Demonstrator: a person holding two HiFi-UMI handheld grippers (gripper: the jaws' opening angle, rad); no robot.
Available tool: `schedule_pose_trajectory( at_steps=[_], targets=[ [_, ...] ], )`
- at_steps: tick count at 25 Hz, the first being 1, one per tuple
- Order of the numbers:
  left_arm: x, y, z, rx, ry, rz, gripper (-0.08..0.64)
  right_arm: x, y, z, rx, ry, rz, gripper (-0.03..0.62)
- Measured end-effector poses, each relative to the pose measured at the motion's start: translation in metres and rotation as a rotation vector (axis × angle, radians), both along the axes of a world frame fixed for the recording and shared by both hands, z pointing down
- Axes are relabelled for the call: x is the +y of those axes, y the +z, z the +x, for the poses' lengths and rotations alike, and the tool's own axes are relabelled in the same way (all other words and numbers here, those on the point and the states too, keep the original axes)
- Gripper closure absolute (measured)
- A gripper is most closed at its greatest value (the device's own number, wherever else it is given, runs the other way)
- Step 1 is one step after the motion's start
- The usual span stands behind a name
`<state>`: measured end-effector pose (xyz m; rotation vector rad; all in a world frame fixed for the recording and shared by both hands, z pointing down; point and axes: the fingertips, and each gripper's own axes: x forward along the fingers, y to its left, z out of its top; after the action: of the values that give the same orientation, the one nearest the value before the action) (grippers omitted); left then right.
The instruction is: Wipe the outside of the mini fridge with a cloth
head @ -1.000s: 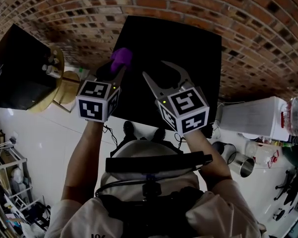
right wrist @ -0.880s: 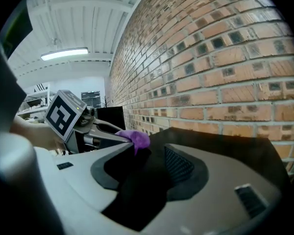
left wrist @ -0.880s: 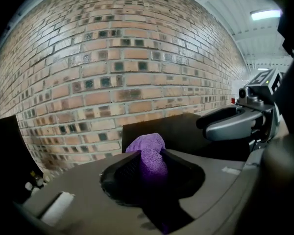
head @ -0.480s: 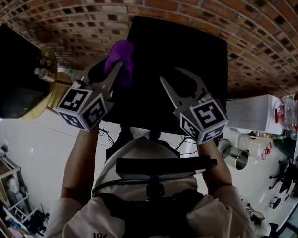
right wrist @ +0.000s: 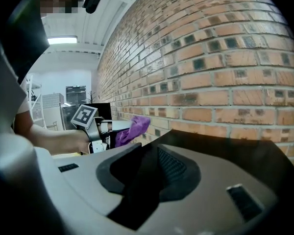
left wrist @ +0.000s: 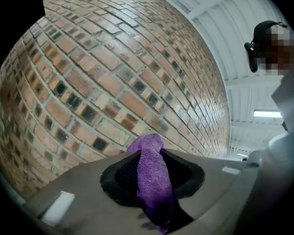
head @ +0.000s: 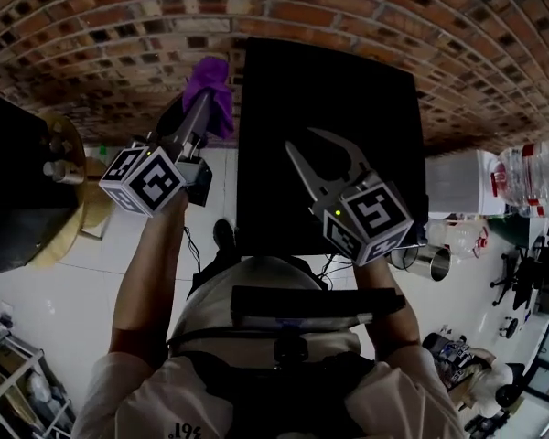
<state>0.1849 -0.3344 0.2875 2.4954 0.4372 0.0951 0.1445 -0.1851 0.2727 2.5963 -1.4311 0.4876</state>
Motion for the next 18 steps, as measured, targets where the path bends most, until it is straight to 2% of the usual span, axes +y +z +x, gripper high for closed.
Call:
schedule_pose_trajectory(
  at_steps=[6,11,18],
  targets=[
    [-0.004,0.016,0.045,-0.007,0.038,-0.048,0.454,0.001,0.003,0.008,-0.016,0.038,0.012,0.499],
    [0.0,0.02,0.08,0.015,0.08,-0.102,0.449,0.0,-0.002,0.006,-0.02,-0.019,0.052,0.499],
    [0.009,0.038,0.105,0.013,0.107,-0.075,0.446,-0.005,-0.004,0.007,-0.016,-0.047,0.051,0.499]
  ],
)
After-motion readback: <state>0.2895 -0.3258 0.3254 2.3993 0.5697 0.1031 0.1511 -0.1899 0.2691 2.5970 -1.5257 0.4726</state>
